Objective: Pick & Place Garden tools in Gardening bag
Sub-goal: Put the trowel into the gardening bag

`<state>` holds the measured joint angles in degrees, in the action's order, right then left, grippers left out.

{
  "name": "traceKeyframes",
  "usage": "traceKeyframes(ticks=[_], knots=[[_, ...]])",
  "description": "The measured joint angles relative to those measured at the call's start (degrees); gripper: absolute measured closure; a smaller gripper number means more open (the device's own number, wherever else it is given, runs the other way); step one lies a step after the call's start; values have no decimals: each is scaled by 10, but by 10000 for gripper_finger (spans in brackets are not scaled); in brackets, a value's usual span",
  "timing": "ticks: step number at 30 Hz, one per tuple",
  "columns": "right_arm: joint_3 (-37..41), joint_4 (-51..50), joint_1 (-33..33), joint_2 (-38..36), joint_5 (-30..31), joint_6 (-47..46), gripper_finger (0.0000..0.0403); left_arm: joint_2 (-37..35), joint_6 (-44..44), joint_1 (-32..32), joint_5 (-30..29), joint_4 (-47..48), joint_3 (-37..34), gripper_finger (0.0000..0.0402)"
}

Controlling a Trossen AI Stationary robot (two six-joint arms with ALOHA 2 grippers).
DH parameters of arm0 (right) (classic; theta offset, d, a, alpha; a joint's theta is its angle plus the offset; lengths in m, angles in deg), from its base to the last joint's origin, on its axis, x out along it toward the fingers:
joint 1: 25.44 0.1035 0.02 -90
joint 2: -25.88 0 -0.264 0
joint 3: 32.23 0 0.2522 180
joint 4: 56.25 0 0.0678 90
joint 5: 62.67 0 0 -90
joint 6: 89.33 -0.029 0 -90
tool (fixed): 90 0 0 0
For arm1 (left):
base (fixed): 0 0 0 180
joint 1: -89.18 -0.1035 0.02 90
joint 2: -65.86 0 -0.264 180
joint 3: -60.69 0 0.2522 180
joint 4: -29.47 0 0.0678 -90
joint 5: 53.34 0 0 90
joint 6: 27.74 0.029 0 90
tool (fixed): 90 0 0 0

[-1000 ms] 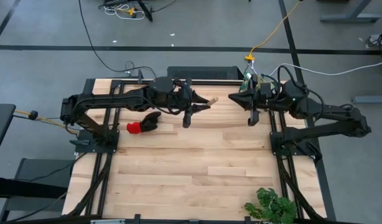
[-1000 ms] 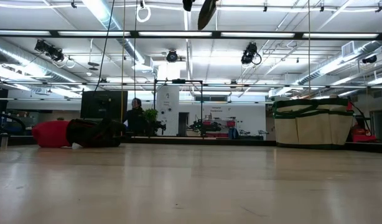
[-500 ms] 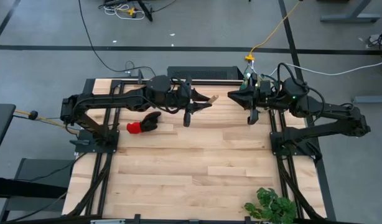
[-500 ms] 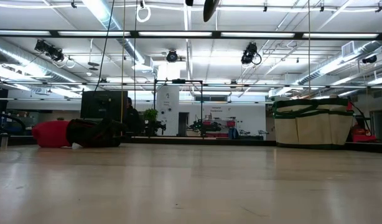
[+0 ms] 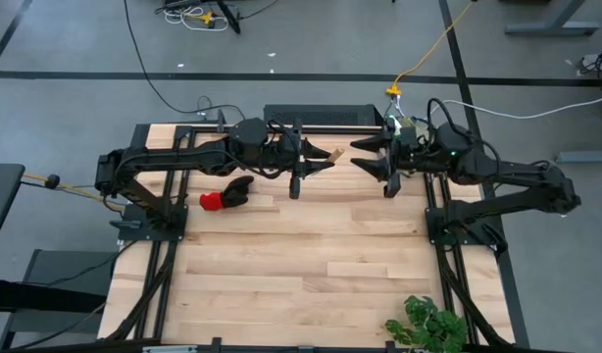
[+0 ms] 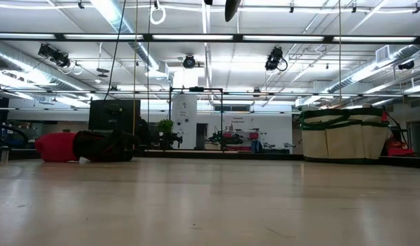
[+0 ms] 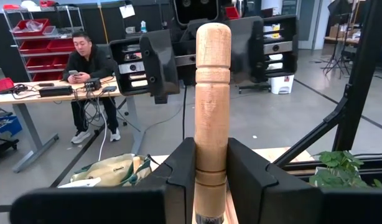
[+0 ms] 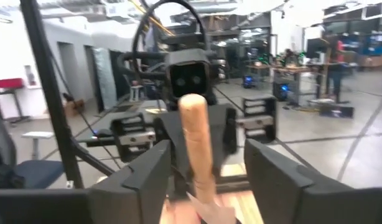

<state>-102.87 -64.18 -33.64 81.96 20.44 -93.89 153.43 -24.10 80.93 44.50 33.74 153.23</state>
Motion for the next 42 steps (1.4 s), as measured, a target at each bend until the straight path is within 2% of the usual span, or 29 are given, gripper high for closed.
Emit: traceKeyframes(ticks=[8,15,28,42], knots=[[0,66,0,45,-17,-10,133,0,0,0,0,0,0,327],[0,121,0,75,-17,-10,117,0,0,0,0,0,0,327],[0,157,0,107,-17,-10,119,0,0,0,0,0,0,327],[0,157,0,107,-17,-10,177,0,0,0,0,0,0,326]])
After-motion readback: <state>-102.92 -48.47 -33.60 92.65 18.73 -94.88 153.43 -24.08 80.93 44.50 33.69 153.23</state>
